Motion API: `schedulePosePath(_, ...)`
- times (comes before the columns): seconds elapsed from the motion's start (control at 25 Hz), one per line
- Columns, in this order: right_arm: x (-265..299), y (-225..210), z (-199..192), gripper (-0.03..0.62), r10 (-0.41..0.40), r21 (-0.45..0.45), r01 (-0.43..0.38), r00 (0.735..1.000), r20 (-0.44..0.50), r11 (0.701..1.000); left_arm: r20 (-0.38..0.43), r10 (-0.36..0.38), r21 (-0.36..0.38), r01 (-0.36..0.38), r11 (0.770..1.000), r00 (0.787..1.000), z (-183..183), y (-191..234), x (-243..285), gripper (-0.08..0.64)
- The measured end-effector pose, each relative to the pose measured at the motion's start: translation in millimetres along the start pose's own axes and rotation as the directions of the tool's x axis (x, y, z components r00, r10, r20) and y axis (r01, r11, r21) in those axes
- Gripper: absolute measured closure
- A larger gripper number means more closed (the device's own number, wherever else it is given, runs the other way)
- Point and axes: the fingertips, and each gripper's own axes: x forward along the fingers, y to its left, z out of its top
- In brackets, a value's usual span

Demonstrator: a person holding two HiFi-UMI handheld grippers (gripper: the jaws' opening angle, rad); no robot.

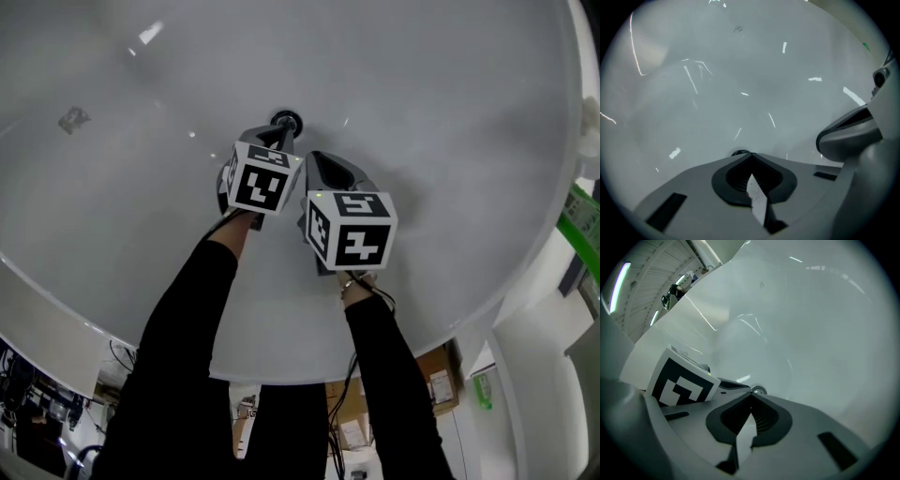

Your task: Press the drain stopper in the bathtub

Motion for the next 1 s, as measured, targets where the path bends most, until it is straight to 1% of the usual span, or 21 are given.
schedulePosePath(0.28, 21.6, -15.8, -12.5, 0.591, 0.005, 0.033, -0.003, 0.999, -0.054, 0.999, -0.032, -0.005, -0.045, 0.003, 0.999, 0.999, -12.8, 6.7, 29.0, 0.555)
schedulePosePath(0.56, 33.6, -26.3, -19.9, 0.591, 0.019, 0.067, -0.013, 0.996, -0.091, 0.998, -0.062, 0.012, -0.096, -0.018, 0.995, 0.998, -21.9, 13.0, 51.0, 0.555)
schedulePosePath(0.8, 35.5, -33.9, -21.0, 0.591, 0.020, 0.085, -0.012, 0.995, -0.094, 0.996, -0.112, 0.031, -0.087, -0.041, 0.995, 0.993, -31.0, 17.6, 63.0, 0.557)
schedulePosePath(1.0, 41.0, -33.3, -25.1, 0.591, 0.027, 0.092, -0.017, 0.994, -0.110, 0.996, -0.107, 0.046, -0.095, -0.056, 0.994, 0.993, -32.4, 19.8, 63.9, 0.555)
